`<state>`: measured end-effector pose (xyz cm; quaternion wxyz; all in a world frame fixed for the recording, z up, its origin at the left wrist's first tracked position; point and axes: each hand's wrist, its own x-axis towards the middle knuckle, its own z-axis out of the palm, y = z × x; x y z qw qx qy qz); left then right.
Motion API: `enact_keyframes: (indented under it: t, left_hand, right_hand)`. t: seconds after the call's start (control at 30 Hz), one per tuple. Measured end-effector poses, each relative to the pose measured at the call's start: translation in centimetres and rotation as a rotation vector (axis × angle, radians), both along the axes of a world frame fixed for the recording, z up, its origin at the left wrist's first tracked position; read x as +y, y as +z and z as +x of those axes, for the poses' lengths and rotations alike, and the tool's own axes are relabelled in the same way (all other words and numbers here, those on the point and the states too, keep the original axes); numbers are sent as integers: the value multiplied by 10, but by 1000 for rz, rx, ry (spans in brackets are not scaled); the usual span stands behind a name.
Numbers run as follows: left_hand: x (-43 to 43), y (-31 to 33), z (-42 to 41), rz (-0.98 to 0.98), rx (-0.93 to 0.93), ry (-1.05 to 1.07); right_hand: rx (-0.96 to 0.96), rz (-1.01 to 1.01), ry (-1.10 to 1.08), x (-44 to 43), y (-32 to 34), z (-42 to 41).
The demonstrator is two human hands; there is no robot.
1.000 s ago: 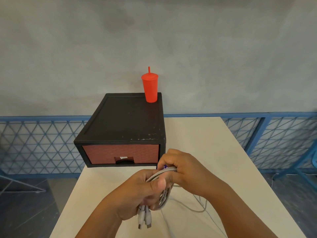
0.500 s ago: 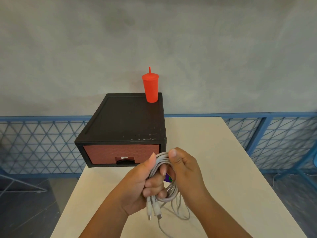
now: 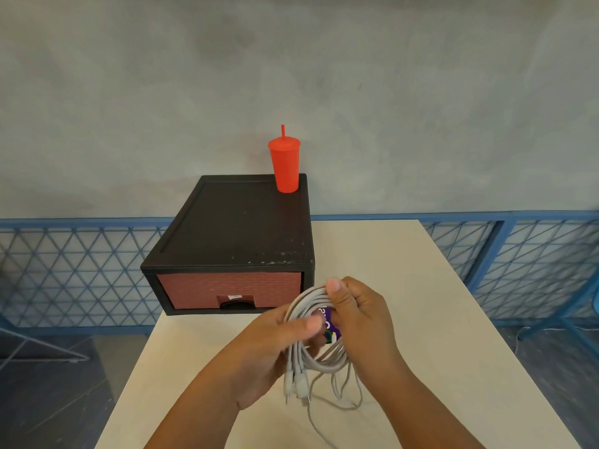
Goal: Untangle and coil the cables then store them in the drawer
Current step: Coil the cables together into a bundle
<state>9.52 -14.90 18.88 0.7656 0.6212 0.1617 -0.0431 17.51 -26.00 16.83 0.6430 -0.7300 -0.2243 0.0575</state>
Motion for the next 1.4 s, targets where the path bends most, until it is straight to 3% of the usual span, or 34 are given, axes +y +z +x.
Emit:
enact_keyframes:
  t: [0.1, 0.2, 0.4, 0.47, 0.6, 0.73, 0.8, 0.87, 0.97, 1.03, 1.1, 1.17, 1.27, 1.4]
  left_hand:
    - [-3, -5, 1, 276, 78, 45]
    - [-3, -4, -1, 351, 148, 11]
    - [4, -4, -1, 740, 122, -44]
    - [9, -3, -6, 812, 41, -21]
    - [18, 5, -15, 977, -295, 4]
    - [35, 9, -9, 1534, -544, -55]
    - [44, 2, -3, 1791, -581, -8]
    - [44, -8, 5, 1876, -473, 102]
    - [28, -16, 4, 1594, -294, 146]
    - [10, -11, 6, 1094, -234, 106]
    - [-2, -4, 22, 394, -108, 110]
    - [-4, -14, 16, -25, -157, -22]
    - [-15, 8, 9, -43, -106, -38]
    - [-22, 2, 3, -108, -165, 110]
  right_hand:
    - [9, -8, -72, -4, 2, 4]
    - [-56, -96, -100, -6, 4, 6]
    - [-157, -236, -110, -6, -3, 11]
    - [-173, -308, -109, -8, -7, 16]
    - [-114, -325, -66, -11, -5, 24]
    - [11, -259, 17, -7, 5, 25]
    - [109, -208, 54, -6, 7, 24]
    - [225, -148, 69, -4, 11, 23]
    - [349, -77, 49, -4, 12, 21]
    - [424, -42, 47, -3, 11, 19]
    - [468, 1, 44, -4, 9, 18]
    - [466, 48, 23, -4, 9, 16]
    - [428, 105, -40, -3, 11, 12]
    - [232, 83, -140, 4, 12, 6]
